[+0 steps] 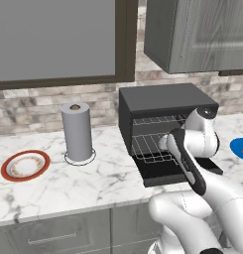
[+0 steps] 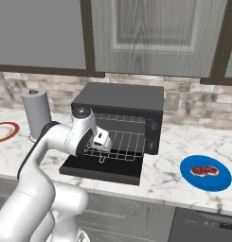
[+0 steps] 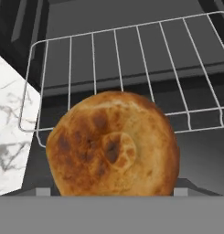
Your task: Open the toaster oven door. Place the bread on the bottom rack in the toaster oven and place the steak on the top rack.
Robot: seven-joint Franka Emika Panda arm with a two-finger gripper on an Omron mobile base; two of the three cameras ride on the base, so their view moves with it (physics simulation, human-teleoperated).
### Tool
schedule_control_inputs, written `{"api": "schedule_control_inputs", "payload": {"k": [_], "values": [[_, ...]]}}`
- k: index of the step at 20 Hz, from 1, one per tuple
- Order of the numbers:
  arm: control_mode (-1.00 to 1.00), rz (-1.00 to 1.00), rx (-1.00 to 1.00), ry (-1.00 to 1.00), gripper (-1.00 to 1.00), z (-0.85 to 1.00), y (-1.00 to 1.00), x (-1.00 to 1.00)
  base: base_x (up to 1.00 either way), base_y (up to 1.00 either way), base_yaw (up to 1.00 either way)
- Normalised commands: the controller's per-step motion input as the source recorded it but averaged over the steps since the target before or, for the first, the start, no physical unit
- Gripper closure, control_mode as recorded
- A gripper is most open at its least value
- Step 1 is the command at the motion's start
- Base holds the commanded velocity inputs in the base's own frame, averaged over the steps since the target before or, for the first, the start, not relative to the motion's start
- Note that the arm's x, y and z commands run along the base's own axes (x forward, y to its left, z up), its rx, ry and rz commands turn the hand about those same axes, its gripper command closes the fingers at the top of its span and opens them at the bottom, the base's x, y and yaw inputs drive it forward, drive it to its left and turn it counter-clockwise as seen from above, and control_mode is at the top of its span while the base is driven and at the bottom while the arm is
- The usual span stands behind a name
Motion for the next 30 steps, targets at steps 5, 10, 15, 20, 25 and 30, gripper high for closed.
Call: {"api": "schedule_control_inputs", "payload": {"k": [5,10,15,20,25,30], "values": [[-1.00,0.00,0.00,0.00,1.00,-0.09,-0.78,0.35,0.00,0.00,0.00],[-1.00,0.00,0.00,-0.09,1.00,-0.09,-0.20,0.36,0.00,0.00,0.00],[-1.00,0.00,0.00,-0.03,1.00,-0.01,0.00,0.13,0.00,0.00,0.00],[-1.00,0.00,0.00,-0.03,1.00,-0.26,0.00,0.16,0.00,0.00,0.00],[-1.00,0.00,0.00,-0.02,1.00,-0.22,0.01,0.26,0.00,0.00,0.00],[-1.00,0.00,0.00,0.00,1.00,-0.08,0.06,0.28,0.00,0.00,0.00]]}}
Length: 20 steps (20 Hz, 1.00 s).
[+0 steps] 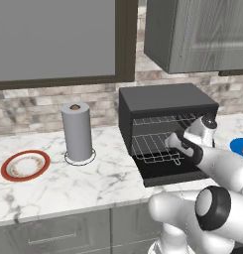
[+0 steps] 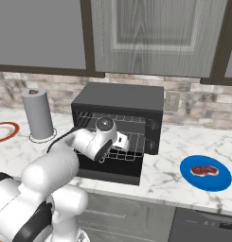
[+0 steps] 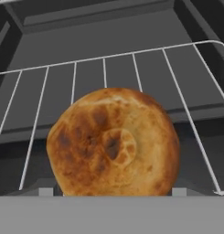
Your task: Open the toaster oven door. Place the bread on the bottom rack in the toaster oven and place the steak on the top rack.
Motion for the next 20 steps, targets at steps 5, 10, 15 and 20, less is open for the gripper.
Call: {"api": "schedule_control_inputs", "payload": {"k": [5,10,15,20], "values": [[-1.00,0.00,0.00,0.00,1.00,-0.13,0.01,0.26,0.00,0.00,0.00],[-1.00,0.00,0.00,0.00,1.00,-0.10,0.00,0.29,0.00,0.00,0.00],[-1.00,0.00,0.00,0.00,1.00,-0.15,0.00,0.27,0.00,0.00,0.00],[-1.00,0.00,0.00,0.00,1.00,-0.17,0.00,0.23,0.00,0.00,0.00]]}}
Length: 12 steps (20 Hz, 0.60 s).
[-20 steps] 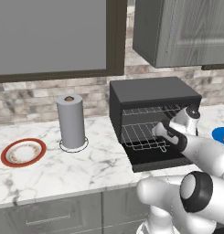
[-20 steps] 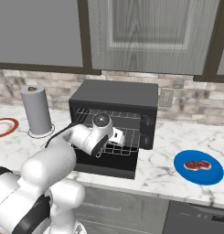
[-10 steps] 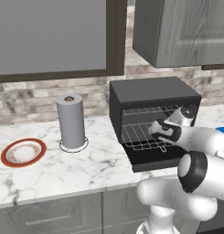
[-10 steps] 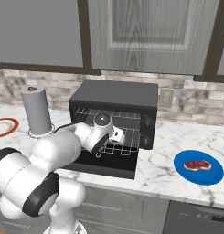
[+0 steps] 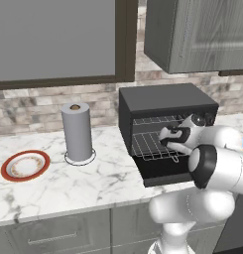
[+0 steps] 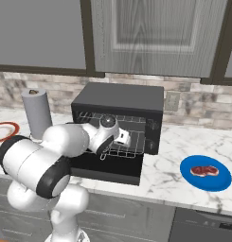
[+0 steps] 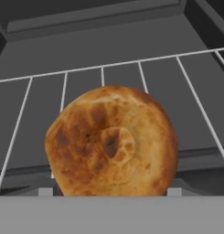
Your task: Open the toaster oven door. Place the bread on the bottom rack in the toaster oven and place the steak on the top rack.
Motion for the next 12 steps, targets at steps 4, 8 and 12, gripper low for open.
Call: {"api": "schedule_control_inputs", "payload": {"k": [4,8,12], "values": [[-1.00,0.00,0.00,0.00,-1.00,-0.02,-0.01,-0.03,0.00,0.00,0.00],[-1.00,0.00,0.00,-0.02,-1.00,0.00,-0.03,-0.32,0.00,0.00,0.00],[-1.00,0.00,0.00,-0.01,-1.00,0.00,0.00,-0.21,0.00,0.00,0.00]]}}
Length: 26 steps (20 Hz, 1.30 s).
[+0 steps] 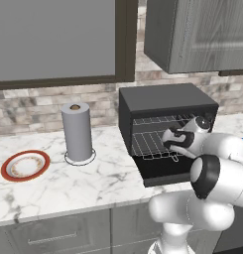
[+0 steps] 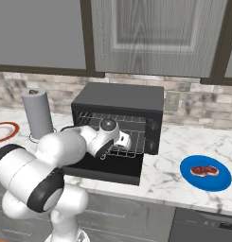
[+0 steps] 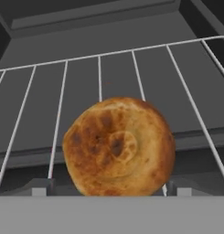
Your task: Open the toaster oven door. Place the bread on the bottom rack in the toaster oven and place the steak on the top rack.
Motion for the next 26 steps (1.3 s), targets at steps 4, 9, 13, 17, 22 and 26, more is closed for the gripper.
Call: {"api": "schedule_control_inputs", "payload": {"k": [4,9,13,17,22,26], "values": [[-1.00,0.00,0.00,0.00,-1.00,0.00,0.00,0.05,0.00,0.00,0.00],[-1.00,0.00,0.00,0.00,-1.00,0.19,-0.04,-0.19,0.00,0.00,0.00],[-1.00,0.00,0.00,0.00,-1.00,0.24,-0.05,-0.49,0.00,0.00,0.00],[-1.00,0.00,0.00,-0.13,-1.00,0.92,0.00,-0.04,0.00,0.00,0.00],[-1.00,0.00,-0.03,-0.09,-1.00,0.56,-0.02,-0.13,0.00,0.00,0.00],[-1.00,-0.02,0.00,-0.06,-1.00,0.32,-0.01,-0.19,0.00,0.00,0.00]]}}
